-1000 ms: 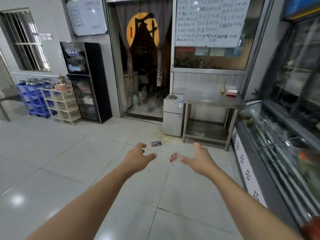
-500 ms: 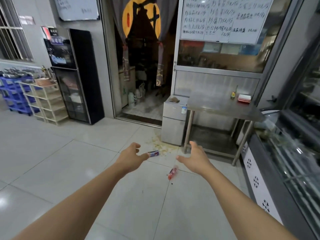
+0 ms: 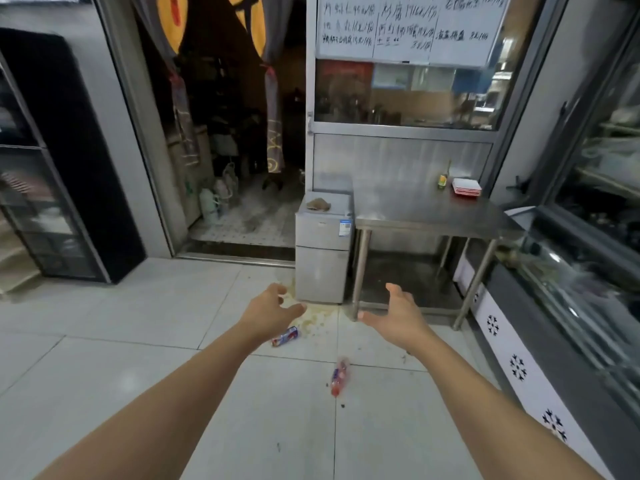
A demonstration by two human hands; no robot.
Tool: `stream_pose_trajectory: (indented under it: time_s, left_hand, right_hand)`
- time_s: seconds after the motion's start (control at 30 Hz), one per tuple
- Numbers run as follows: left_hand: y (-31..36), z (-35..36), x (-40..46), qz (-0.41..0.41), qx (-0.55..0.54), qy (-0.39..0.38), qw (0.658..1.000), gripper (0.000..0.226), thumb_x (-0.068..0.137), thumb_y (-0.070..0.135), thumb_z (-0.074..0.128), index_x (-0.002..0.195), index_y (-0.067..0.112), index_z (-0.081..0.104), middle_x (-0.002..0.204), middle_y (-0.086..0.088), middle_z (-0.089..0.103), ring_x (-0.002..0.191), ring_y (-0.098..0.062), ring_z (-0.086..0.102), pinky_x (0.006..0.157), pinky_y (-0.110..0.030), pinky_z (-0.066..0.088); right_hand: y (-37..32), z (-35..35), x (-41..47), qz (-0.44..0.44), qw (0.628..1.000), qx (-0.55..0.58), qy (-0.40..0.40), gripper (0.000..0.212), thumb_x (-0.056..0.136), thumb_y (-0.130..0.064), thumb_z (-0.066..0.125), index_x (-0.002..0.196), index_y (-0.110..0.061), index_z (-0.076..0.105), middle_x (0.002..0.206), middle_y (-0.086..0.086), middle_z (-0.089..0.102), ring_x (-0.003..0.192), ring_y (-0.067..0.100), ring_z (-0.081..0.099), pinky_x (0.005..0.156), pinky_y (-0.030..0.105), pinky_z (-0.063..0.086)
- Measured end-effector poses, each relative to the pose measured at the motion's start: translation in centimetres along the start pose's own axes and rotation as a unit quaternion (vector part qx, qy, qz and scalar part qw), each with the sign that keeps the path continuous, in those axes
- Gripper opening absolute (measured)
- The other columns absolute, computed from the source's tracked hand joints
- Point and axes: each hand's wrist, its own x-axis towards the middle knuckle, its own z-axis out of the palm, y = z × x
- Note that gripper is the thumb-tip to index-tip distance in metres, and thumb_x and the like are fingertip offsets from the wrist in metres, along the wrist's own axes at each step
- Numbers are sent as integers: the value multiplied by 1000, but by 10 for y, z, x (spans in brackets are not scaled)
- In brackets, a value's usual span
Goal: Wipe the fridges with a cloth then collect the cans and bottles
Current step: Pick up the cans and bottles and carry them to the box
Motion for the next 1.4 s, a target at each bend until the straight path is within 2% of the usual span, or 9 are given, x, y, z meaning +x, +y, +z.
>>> stream_pose_trajectory:
  time_s: [0.13,0.27,0.37,0.5,0.63,0.8,1.07,1.23,1.4]
  left_hand:
    - [-1,-5,77,7,7,-25,1000,58,85,42,62,133,16,41,132,-7,50,107,-19,51,85,-32,46]
    - [-3,-8,164,10,21,-31,999,57,85,41,62,132,15,42,131,-8,51,111,-22,52,93,-36,46]
    - [-3,-12,233,1,29,-37,999,58,85,43,61,132,16,41,131,-8,51,99,-19,53,86,-32,46]
    - [-9,-17,316,-18,12,-40,999,60,84,43,62,133,17,40,132,-7,50,99,-17,50,77,-28,43]
    - [-21,-20,386,-37,10,-52,998,60,84,43,62,133,17,39,133,-7,49,102,-19,50,81,-29,45]
    - [-38,-26,483,-37,13,-75,996,58,85,41,62,133,18,39,135,-9,49,104,-21,53,83,-29,45]
    - [-79,-39,652,-26,26,-159,987,52,81,43,65,125,24,44,131,-5,52,98,-17,52,76,-25,43]
    - [-96,-29,725,-25,55,-197,979,60,81,42,65,132,21,41,133,-7,51,98,-18,54,73,-24,44]
    - [-109,1,769,-34,70,-232,970,61,81,44,64,132,21,40,132,-6,51,96,-17,54,71,-22,46]
  right_hand:
    - [-15,18,70,22,1000,7,7,79,79,-41,71,141,-15,28,143,10,31,126,29,42,98,37,39]
    - [-28,35,155,25,999,22,15,83,79,-40,71,143,-15,24,145,12,30,130,31,37,102,39,36]
    - [-40,45,225,35,999,31,12,86,80,-40,70,146,-16,21,147,11,28,131,30,37,102,40,37]
    - [-59,57,306,34,999,33,-1,72,79,-38,71,136,-16,33,137,9,36,123,29,42,99,37,38]
    - [-76,73,372,35,999,23,-10,68,79,-37,71,132,-14,36,130,8,41,119,28,46,94,34,39]
    - [-93,102,451,63,997,30,-14,70,80,-36,71,136,-16,33,136,10,35,122,28,44,95,33,38]
    - [-124,163,566,146,989,31,15,77,79,-35,72,140,-12,31,137,13,36,127,29,39,105,34,33]
    - [-127,195,618,186,982,43,12,75,80,-37,70,139,-14,30,134,11,36,123,28,42,96,30,37]
    - [-108,224,663,196,979,60,4,72,81,-34,71,138,-12,34,138,12,35,128,27,38,91,22,29]
